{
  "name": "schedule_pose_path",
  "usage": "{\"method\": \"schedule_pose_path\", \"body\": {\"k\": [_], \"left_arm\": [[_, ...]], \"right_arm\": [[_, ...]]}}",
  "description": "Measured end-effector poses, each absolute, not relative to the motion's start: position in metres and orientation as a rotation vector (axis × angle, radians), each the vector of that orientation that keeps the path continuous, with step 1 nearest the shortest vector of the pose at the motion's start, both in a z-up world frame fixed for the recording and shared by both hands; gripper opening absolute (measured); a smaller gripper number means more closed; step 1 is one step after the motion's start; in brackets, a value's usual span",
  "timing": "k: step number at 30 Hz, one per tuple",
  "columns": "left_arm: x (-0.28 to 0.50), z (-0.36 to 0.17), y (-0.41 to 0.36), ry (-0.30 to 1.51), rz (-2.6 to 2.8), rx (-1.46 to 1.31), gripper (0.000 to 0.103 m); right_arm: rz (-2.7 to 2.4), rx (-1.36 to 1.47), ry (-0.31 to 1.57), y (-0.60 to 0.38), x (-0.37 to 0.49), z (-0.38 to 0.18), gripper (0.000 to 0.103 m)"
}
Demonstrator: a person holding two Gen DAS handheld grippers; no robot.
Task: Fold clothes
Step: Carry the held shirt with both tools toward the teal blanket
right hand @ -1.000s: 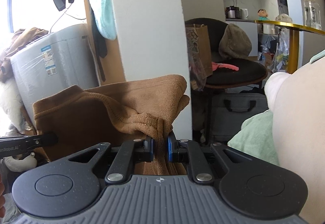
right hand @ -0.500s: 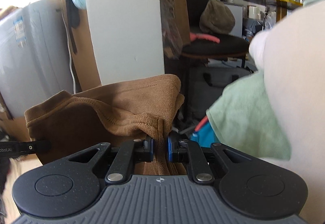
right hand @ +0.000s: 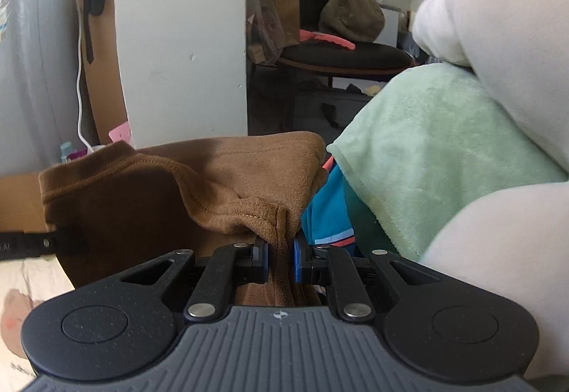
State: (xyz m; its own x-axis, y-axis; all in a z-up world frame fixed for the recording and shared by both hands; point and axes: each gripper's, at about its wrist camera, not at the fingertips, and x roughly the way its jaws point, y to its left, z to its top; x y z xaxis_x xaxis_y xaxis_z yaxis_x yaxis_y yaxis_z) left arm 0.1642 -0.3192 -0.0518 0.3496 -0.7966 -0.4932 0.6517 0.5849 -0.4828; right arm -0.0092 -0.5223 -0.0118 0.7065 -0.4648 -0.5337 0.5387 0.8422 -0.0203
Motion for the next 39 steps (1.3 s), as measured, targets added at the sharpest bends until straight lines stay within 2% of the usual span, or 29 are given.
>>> {"method": "schedule_pose_path", "body": {"k": [18, 39], "left_arm": [[0.193, -0.084, -0.321, 0.737, -0.999, -0.167, 0.002], [0.246, -0.102, -0.351, 0.733, -0.963, -0.104, 0.002]], "right_arm": [[-0.48, 0.021, 0.514, -0.533, 0.0, -0.035, 0.012], [-0.518, 0.064, 0.537, -0.564, 0.049, -0.065, 0.012]]}}
